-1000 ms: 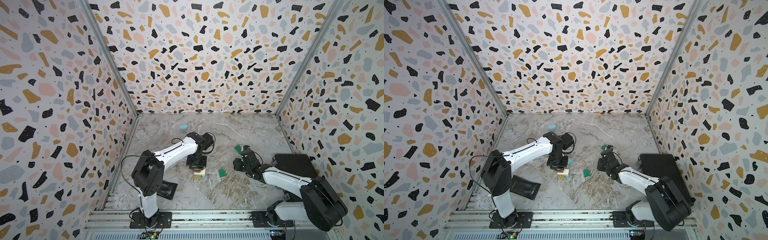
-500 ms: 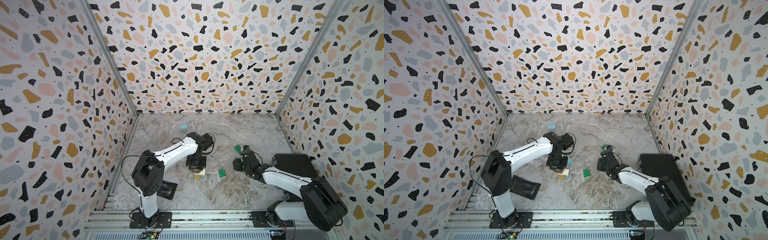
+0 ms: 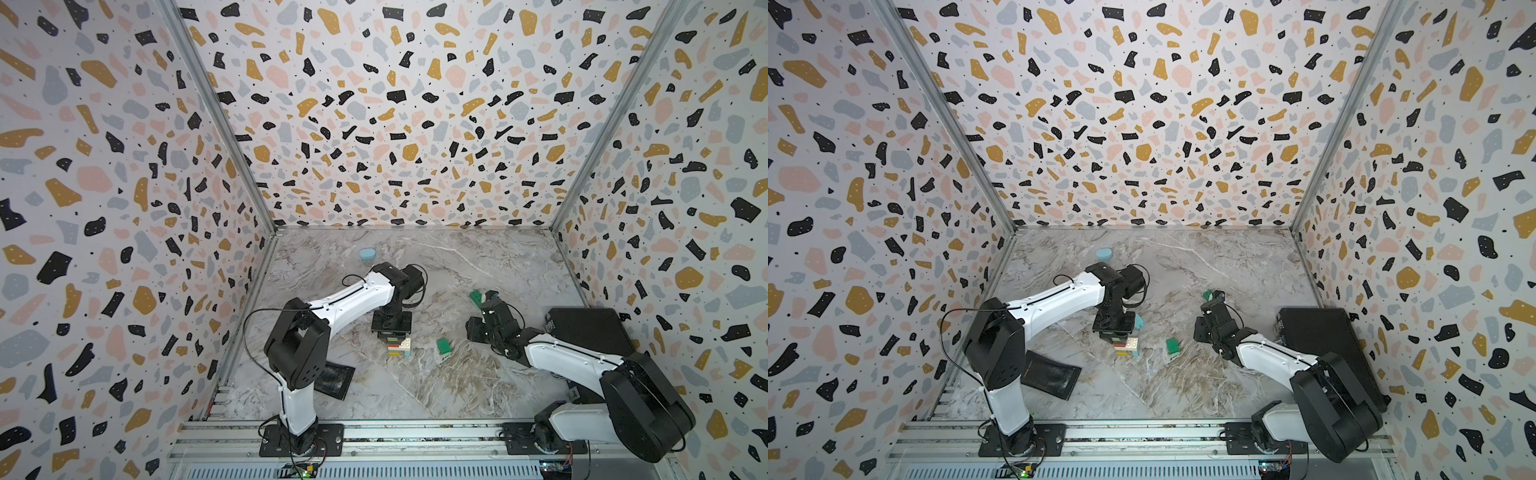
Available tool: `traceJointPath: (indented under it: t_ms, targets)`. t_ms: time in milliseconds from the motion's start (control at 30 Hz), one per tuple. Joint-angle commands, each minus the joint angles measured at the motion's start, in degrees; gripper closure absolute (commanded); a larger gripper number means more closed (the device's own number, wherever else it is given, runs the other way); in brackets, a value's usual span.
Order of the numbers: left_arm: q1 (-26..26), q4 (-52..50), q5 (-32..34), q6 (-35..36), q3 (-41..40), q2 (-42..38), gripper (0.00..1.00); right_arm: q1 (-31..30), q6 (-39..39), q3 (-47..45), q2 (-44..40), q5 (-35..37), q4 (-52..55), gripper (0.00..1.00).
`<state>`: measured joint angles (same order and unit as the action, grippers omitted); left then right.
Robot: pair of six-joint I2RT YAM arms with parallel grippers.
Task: Assemble the letter h with lego
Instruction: Assemble the lego brick with the lego brick.
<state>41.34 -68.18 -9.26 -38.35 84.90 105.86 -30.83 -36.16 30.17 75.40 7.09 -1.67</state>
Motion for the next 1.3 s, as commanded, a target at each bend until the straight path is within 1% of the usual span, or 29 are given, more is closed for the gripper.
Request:
traceJointPath:
  t_ms: [0,167,233,400,500,633,700,867,1100,1267]
  targets:
    - [-0.41,-0.18,-1.88,-0.24,-1.82,3.33,0.96,-0.38,0.46,1.98,-0.56,0.73,1.06,0.46]
    - [-0.46,-0.17,-1.19,-0.69,-3.23,3.89,0.97,-0.38,0.48,2.0,-0.87,0.91,1.24,0.46]
    - [-0.44,0.61,-1.29,-0.83,-3.6,4.49,0.95,-0.45,0.48,1.98,-1.02,0.86,1.17,0.46]
    - [-0.44,2.23,-1.99,-0.68,-3.12,5.67,0.78,-0.48,0.57,1.82,-1.04,0.86,1.23,0.46]
    - [-0.39,2.35,-1.2,-0.92,-2.99,5.02,0.73,-0.46,0.57,1.82,-1.15,0.9,1.16,0.45]
    - [-0.3,2.61,0.72,-2.55,-2.8,4.0,0.72,-0.53,0.57,1.78,-1.13,0.8,0.97,0.45]
    - [-0.28,3.1,1.64,-3.22,-3.4,4.08,0.73,-0.5,0.57,1.82,-1.04,0.82,1.05,0.45]
    - [0.57,7.44,1.27,-5.91,-7.42,4.47,0.73,-0.55,0.65,1.78,-1.19,0.88,0.93,0.44]
    - [1.2,7.53,2.44,-6.36,-7.08,3.66,0.59,-0.64,0.74,1.7,-1.18,0.81,0.71,0.41]
    - [1.19,5.24,2.69,-5.77,-4.42,1.52,0.56,-0.73,0.92,1.57,-1.33,0.65,0.44,0.38]
